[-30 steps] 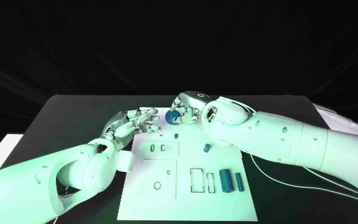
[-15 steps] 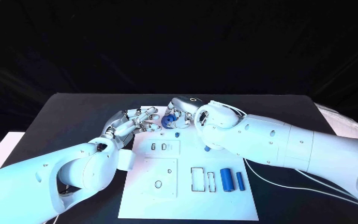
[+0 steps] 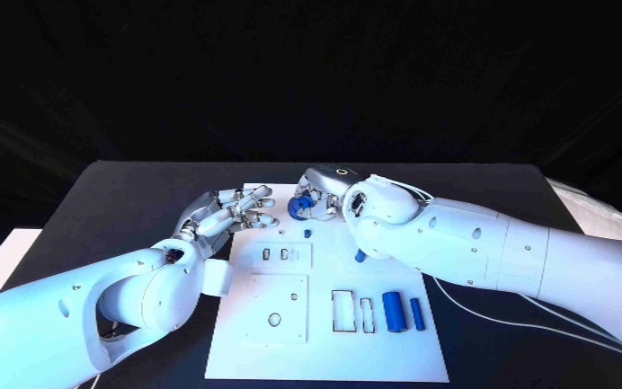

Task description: Assemble the parts on the task board

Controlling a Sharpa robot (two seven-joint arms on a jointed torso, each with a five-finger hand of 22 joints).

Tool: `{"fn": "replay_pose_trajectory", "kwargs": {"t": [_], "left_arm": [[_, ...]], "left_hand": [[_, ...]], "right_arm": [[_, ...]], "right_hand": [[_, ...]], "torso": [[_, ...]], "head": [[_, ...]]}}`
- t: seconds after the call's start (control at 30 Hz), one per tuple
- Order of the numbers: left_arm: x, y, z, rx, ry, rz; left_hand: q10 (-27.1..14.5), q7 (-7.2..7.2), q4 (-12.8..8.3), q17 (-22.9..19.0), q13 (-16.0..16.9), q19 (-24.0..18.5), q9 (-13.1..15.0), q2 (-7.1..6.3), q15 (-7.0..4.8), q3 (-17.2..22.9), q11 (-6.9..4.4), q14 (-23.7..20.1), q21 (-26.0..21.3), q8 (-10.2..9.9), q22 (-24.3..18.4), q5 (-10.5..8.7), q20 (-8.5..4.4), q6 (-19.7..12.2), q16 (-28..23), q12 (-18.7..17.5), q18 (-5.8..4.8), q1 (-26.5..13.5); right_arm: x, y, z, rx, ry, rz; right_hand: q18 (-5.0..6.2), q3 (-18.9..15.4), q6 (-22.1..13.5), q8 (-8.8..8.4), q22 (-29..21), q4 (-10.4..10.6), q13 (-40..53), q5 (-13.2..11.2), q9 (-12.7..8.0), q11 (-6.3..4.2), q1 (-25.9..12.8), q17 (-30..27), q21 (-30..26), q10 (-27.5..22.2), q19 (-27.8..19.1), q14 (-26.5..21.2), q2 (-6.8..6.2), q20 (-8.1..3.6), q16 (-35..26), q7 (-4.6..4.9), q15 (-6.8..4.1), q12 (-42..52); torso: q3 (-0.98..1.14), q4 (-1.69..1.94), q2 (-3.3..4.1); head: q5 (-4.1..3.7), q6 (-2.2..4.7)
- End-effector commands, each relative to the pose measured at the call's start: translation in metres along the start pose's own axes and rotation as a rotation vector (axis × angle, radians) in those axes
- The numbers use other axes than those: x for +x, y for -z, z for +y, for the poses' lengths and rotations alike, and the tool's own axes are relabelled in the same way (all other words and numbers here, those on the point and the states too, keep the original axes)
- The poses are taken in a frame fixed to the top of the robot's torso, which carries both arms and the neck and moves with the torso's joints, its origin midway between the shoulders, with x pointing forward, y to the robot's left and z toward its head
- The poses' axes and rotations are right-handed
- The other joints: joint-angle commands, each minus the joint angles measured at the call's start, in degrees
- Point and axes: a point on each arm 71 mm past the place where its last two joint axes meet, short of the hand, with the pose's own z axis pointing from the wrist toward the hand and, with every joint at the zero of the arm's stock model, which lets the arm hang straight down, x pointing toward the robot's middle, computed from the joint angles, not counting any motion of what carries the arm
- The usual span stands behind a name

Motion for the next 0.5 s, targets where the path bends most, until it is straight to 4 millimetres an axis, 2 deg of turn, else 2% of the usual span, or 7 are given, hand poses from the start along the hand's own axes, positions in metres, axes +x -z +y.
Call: {"fn": "replay_pose_trajectory", "kwargs": {"t": [0.03,0.27,0.33,0.4,0.5], "left_arm": [[0.0022,-0.0004,-0.0009,0.006,0.012,0.021],[0.0022,-0.0005,-0.0008,0.006,0.012,0.022],[0.0021,-0.0005,-0.0008,0.006,0.012,0.022],[0.002,-0.0005,-0.0008,0.006,0.012,0.022],[0.002,-0.0005,-0.0007,0.005,0.012,0.022]], "left_hand": [[-0.28,0.08,-0.33,0.07,-0.03,0.19,0.04,0.54,0.01,-0.06,0.27,-0.37,0.3,-0.13,0.09,0.15,0.0,-0.11,0.39,-0.31,0.63,0.1],[-0.28,0.08,-0.33,0.07,-0.03,0.19,0.04,0.54,0.01,-0.06,0.27,-0.37,0.3,-0.13,0.09,0.15,0.0,-0.11,0.39,-0.31,0.63,0.1],[-0.28,0.08,-0.33,0.07,-0.03,0.19,0.04,0.54,0.01,-0.06,0.27,-0.37,0.3,-0.13,0.09,0.15,0.0,-0.11,0.39,-0.31,0.63,0.1],[-0.28,0.08,-0.33,0.07,-0.03,0.19,0.04,0.54,0.01,-0.06,0.27,-0.37,0.3,-0.13,0.09,0.15,0.0,-0.11,0.39,-0.31,0.63,0.1],[-0.28,0.08,-0.33,0.07,-0.03,0.19,0.04,0.54,0.01,-0.06,0.27,-0.37,0.3,-0.13,0.09,0.15,0.0,-0.11,0.39,-0.31,0.63,0.1]], "right_arm": [[0.0003,0.0012,-0.0028,0.027,0.034,-0.008],[0.0012,0.0024,-0.005,0.024,0.032,0.003],[0.0017,0.0026,-0.0052,0.021,0.028,0.01],[0.0021,0.0026,-0.0052,0.019,0.025,0.014],[0.0028,0.0024,-0.0053,0.016,0.011,0.023]], "right_hand": [[-0.72,0.14,0.64,0.83,-0.01,-0.06,-0.01,0.22,1.74,-0.02,0.29,5.73,0.28,-0.56,0.24,4.25,0.11,0.29,0.16,-0.23,0.1,-0.21],[-0.74,-0.05,0.3,0.47,0.06,-0.01,-0.2,0.22,1.68,0.18,-0.22,5.86,0.31,-0.78,0.24,4.26,-0.65,0.41,0.22,0.0,0.24,-0.61],[-0.75,-0.45,-0.45,-0.08,0.03,0.23,-1.28,0.45,1.5,0.41,-0.88,5.93,0.28,-1.5,0.21,4.26,-1.31,0.53,0.26,0.29,0.42,-1.9],[-0.75,-0.86,-1.85,-0.98,-0.11,0.51,-2.34,0.5,1.11,0.74,-1.48,5.96,0.2,-2.22,0.12,4.26,-1.8,0.7,0.27,0.7,0.65,-3.14],[-0.76,-2.75,-7.1,-3.97,-0.35,1.32,-3.79,-1.07,-0.34,1.92,-2.78,6.15,0.03,-3.48,-0.07,4.26,-2.98,1.47,0.35,1.94,1.64,-4.93]], "torso": [[-0.07,0.08,0.08],[-0.19,0.23,0.07],[-0.22,0.26,0.07],[-0.24,0.27,0.07],[-0.28,0.28,0.08]], "head": [[-0.08,-0.13],[-0.29,-0.25],[-0.34,-0.25],[-0.35,-0.24],[-0.4,-0.25]]}}
